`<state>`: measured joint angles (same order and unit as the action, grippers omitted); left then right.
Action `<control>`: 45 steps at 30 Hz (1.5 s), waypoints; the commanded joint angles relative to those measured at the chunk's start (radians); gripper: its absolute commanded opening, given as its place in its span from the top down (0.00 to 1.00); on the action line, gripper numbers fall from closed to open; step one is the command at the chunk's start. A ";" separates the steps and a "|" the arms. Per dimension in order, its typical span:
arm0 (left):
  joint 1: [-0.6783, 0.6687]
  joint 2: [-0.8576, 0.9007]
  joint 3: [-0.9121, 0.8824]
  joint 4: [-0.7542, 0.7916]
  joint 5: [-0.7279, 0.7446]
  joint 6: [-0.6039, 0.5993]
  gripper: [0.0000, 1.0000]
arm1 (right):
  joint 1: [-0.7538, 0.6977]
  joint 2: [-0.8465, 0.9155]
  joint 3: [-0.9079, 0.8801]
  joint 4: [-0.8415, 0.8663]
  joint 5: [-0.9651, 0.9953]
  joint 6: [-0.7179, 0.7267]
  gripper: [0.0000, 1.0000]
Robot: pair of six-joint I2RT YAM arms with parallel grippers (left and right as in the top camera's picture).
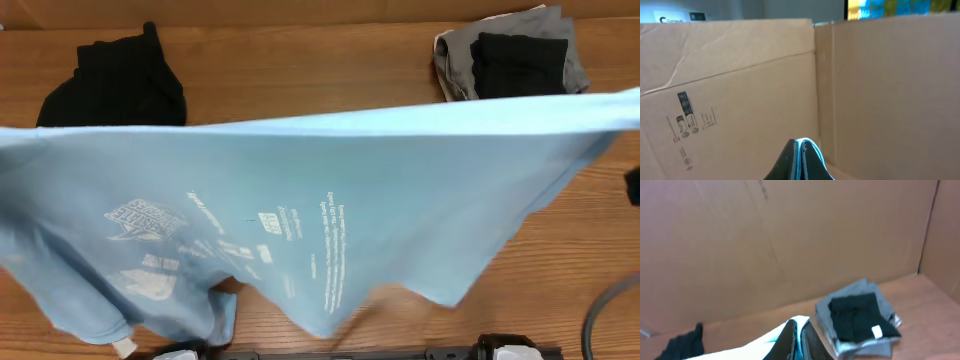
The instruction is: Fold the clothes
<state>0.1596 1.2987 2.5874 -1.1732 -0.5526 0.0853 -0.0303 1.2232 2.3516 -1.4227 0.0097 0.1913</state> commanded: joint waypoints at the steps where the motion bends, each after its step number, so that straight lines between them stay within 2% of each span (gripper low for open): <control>1: 0.010 0.057 -0.055 0.011 -0.082 0.035 0.96 | -0.004 0.091 0.006 -0.014 0.007 0.014 0.96; 4: 0.010 0.097 -0.133 0.012 -0.125 0.035 0.96 | -0.003 0.188 0.006 -0.029 -0.021 0.014 0.96; 11: 0.011 0.218 -0.203 -0.018 -0.093 0.014 0.96 | -0.003 0.386 0.006 -0.023 -0.031 0.013 0.96; 18: 0.011 0.413 -0.220 -0.066 0.011 -0.007 0.96 | -0.003 0.585 0.005 0.036 -0.031 0.008 0.96; 28: 0.011 0.734 -0.220 -0.033 0.218 -0.008 0.96 | -0.003 0.826 0.005 0.269 -0.030 -0.018 0.96; 34: 0.011 0.880 -0.220 -0.024 0.335 -0.011 0.96 | -0.003 0.894 0.005 0.317 -0.030 -0.028 0.96; 38: 0.010 0.914 -0.220 -0.039 0.390 -0.024 0.96 | -0.003 0.894 0.005 0.295 -0.030 -0.029 0.96; 45: 0.010 0.915 -0.224 -0.099 0.505 -0.041 0.96 | -0.003 0.898 -0.006 0.151 -0.027 -0.028 0.96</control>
<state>0.1593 2.2257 2.3627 -1.2442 -0.1329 0.0681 -0.0242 2.1319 2.3493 -1.2495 -0.0437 0.1738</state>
